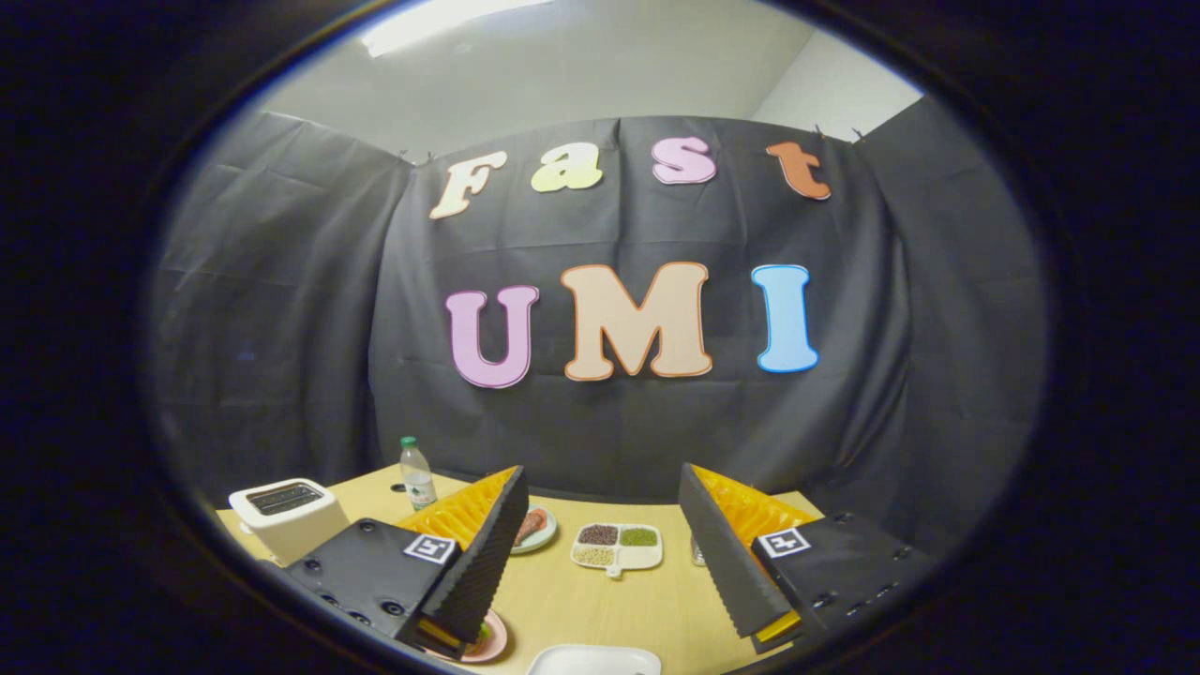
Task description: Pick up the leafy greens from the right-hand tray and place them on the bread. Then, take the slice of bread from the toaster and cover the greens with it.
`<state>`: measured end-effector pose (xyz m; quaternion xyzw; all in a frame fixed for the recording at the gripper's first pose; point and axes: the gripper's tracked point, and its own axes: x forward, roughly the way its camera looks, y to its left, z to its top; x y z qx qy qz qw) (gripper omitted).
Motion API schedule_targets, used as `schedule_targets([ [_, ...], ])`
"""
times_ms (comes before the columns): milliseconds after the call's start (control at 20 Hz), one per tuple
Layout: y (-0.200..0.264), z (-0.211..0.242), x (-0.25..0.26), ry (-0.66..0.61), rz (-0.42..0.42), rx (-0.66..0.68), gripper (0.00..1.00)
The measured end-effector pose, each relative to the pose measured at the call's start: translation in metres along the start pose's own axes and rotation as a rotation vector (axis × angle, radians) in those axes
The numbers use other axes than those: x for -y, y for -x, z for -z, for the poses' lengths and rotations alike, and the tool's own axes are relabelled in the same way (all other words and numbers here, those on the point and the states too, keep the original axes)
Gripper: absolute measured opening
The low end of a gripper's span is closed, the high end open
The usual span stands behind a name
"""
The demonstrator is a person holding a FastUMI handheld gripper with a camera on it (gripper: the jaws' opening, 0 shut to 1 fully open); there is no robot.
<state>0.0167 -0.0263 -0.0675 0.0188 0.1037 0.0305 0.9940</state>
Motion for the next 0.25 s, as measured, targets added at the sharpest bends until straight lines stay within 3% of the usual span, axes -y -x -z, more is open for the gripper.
schedule_targets([
  [250, 0.0023, -0.0075, 0.0003, 0.005, 0.001, 0.02, 1.0],
])
